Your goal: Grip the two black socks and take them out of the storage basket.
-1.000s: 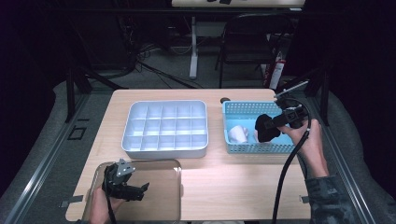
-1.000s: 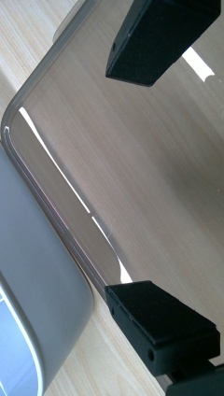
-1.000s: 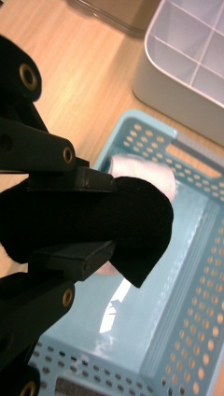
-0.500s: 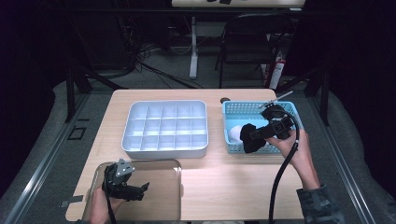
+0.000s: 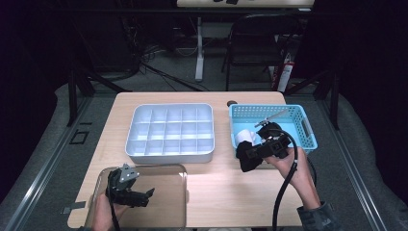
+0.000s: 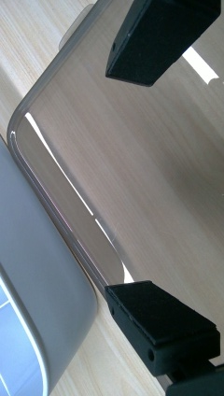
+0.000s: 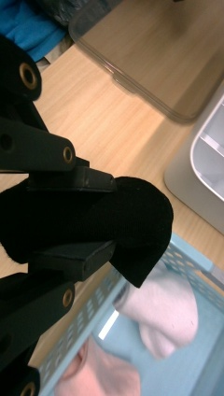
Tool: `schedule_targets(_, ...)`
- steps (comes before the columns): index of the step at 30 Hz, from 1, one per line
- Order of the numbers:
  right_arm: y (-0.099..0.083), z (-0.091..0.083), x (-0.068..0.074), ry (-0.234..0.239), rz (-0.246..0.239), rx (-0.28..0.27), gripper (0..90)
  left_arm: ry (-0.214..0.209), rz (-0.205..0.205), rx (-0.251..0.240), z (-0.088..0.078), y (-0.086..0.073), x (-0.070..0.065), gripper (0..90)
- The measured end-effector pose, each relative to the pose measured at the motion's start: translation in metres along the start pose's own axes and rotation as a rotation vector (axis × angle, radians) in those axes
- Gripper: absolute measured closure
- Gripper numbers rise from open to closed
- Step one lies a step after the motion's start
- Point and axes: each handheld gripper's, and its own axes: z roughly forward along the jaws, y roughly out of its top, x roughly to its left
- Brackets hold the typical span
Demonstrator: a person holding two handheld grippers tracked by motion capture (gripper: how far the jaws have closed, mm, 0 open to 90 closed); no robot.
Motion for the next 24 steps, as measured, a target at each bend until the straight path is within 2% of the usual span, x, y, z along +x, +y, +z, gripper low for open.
schedule_targets(4,-0.005,0.009,0.003,0.011,-0.013,0.019,67.4,-0.003,0.001,0.002,0.000,0.000,0.000,0.1)
schedule_targets(6,-0.007,0.014,0.004,0.023,0.001,0.013,67.4,-0.001,-0.001,0.000,0.000,0.000,0.000,0.1)
schedule_targets(12,-0.015,0.031,0.008,0.037,-0.003,0.047,67.2,-0.009,-0.005,-0.004,0.000,0.000,-0.001,0.1)
schedule_targets(15,-0.020,0.040,0.010,0.025,0.007,0.048,67.2,-0.021,-0.005,-0.010,0.000,0.001,-0.002,0.1)
schedule_targets(17,-0.022,0.044,0.009,0.029,-0.012,0.084,67.1,-0.024,-0.006,-0.015,0.000,0.003,-0.004,0.1)
schedule_targets(24,-0.028,0.054,0.011,0.006,0.002,0.091,66.9,-0.029,0.005,-0.065,-0.006,0.018,-0.014,0.1)
